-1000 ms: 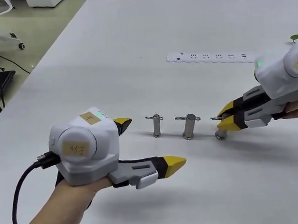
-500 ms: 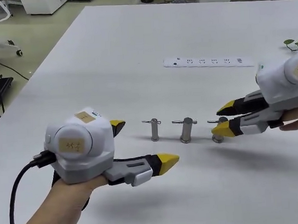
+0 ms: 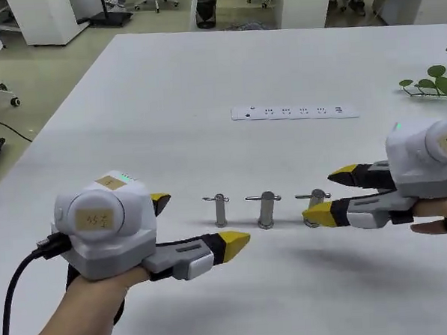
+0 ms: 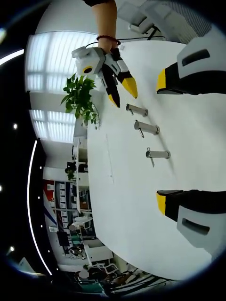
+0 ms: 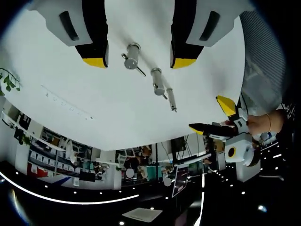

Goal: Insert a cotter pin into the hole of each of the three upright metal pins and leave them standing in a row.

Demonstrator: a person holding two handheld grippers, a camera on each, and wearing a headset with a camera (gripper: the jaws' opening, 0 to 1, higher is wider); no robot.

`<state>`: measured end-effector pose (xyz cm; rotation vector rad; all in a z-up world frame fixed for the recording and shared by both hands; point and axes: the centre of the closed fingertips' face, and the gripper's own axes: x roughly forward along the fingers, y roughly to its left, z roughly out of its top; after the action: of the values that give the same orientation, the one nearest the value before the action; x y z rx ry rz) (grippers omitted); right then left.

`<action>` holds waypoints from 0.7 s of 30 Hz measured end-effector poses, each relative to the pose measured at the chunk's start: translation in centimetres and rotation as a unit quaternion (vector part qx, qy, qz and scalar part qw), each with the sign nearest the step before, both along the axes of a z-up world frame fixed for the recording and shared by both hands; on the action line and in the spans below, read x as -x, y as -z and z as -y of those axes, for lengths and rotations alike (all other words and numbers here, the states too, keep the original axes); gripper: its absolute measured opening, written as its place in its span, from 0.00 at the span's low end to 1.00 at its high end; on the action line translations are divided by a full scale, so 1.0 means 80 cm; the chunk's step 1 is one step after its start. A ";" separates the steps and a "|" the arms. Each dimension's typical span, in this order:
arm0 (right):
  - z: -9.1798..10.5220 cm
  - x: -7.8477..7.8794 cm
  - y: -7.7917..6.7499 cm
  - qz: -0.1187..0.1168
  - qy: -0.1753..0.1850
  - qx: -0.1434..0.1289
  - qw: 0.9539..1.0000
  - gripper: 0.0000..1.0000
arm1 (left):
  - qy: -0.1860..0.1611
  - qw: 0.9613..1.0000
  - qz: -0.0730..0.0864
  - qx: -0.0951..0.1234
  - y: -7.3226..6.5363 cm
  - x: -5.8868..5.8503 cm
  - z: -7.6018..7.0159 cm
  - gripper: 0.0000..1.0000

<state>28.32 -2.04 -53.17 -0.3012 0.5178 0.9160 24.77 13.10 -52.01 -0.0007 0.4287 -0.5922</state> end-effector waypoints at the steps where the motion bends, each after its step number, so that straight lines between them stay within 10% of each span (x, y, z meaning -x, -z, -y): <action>1: 0.003 0.001 0.001 0.002 0.014 0.002 1.000 0.49 | -0.001 1.000 -0.002 -0.001 0.001 0.000 0.000 0.82; 10: 0.003 0.010 -0.014 -0.019 0.113 -0.083 0.990 0.59 | -0.007 1.000 0.002 -0.007 -0.002 0.001 -0.002 0.83; 21: 0.010 0.024 -0.020 -0.003 0.140 -0.087 0.986 0.68 | -0.022 1.000 0.000 -0.009 -0.004 0.004 -0.005 0.89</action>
<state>26.38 -2.84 -51.57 -0.0650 0.4686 0.6833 24.48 13.53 -51.66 0.0078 0.4326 -0.5446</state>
